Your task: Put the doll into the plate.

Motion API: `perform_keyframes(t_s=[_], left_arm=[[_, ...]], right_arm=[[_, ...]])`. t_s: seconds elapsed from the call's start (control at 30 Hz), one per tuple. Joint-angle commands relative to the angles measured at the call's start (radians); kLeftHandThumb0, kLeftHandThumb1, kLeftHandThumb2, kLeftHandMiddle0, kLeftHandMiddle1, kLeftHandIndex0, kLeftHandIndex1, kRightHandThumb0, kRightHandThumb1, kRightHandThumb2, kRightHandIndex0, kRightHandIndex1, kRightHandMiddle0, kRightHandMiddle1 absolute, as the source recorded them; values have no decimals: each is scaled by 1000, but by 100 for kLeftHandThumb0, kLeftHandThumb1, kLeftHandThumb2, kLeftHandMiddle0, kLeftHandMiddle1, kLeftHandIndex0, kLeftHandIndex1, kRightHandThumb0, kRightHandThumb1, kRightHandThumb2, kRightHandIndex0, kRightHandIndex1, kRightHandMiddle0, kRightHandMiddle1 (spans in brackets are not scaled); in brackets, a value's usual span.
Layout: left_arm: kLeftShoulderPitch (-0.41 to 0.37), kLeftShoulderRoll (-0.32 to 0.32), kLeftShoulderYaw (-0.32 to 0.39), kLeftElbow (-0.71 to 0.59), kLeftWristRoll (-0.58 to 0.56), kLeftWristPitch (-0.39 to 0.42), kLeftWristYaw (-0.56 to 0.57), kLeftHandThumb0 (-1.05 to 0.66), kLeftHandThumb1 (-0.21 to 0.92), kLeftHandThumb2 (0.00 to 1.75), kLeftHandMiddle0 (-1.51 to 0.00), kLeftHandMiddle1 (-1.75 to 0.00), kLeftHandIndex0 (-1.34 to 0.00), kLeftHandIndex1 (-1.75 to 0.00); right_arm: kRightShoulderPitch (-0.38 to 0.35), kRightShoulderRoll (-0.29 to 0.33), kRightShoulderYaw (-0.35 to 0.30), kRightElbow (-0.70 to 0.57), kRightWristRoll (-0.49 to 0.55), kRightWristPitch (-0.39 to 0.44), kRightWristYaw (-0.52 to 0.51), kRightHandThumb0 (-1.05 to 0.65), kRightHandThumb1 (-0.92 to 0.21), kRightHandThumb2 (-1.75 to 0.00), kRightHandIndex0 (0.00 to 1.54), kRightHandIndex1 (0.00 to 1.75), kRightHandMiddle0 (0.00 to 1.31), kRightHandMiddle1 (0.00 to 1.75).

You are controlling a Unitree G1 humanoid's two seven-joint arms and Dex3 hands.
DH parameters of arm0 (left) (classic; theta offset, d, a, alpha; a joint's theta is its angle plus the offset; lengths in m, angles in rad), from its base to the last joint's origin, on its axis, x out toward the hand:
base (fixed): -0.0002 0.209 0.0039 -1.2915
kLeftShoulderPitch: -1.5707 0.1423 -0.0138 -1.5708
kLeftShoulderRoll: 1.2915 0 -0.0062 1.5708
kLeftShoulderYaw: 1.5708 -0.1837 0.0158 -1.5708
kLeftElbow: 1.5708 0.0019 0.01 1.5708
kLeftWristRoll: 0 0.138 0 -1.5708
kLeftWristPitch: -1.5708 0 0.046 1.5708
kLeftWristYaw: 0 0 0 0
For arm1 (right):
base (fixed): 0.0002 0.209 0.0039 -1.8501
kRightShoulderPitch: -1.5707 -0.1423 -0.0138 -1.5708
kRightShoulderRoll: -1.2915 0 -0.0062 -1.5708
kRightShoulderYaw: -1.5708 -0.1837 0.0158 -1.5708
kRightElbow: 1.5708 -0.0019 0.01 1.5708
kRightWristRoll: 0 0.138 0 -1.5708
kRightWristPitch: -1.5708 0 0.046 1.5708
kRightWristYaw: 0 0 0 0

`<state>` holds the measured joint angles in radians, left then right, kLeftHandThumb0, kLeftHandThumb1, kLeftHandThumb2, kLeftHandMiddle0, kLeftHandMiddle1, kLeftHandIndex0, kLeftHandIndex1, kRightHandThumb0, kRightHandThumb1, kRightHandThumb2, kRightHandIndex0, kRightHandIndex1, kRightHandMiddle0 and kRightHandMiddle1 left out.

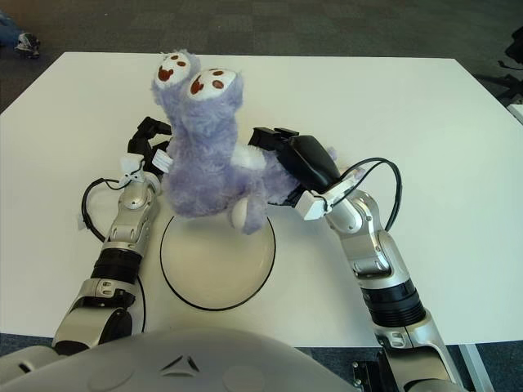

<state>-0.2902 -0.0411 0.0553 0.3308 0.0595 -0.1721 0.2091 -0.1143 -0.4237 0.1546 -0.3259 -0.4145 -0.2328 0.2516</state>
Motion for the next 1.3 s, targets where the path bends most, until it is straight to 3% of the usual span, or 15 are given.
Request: perform_keyframes(t_s=[0.0, 0.37, 0.83, 1.27], left_arm=[[3, 0, 2, 27, -5, 5, -7, -46, 36, 127, -116, -175, -57, -175], [-16, 6, 8, 72, -16, -24, -19, -45, 38, 124, -116, -175, -55, -175], [-108, 28, 32, 237, -33, -101, -48, -45, 39, 123, -116, -175, -55, -175], [-156, 40, 36, 313, -26, -140, -43, -45, 39, 123, -115, -175, -55, -175]], right_arm=[[-3, -4, -1, -14, 29, -19, 17, 53, -15, -152, 74, 175, 95, 175], [-5, -10, 3, -12, 20, -26, 48, 52, -19, -147, 71, 175, 87, 175], [-78, -10, 27, 86, -8, -69, 55, 49, -24, -141, 67, 175, 84, 175], [-121, -11, 36, 144, -23, -112, 46, 48, -26, -138, 65, 175, 83, 175]])
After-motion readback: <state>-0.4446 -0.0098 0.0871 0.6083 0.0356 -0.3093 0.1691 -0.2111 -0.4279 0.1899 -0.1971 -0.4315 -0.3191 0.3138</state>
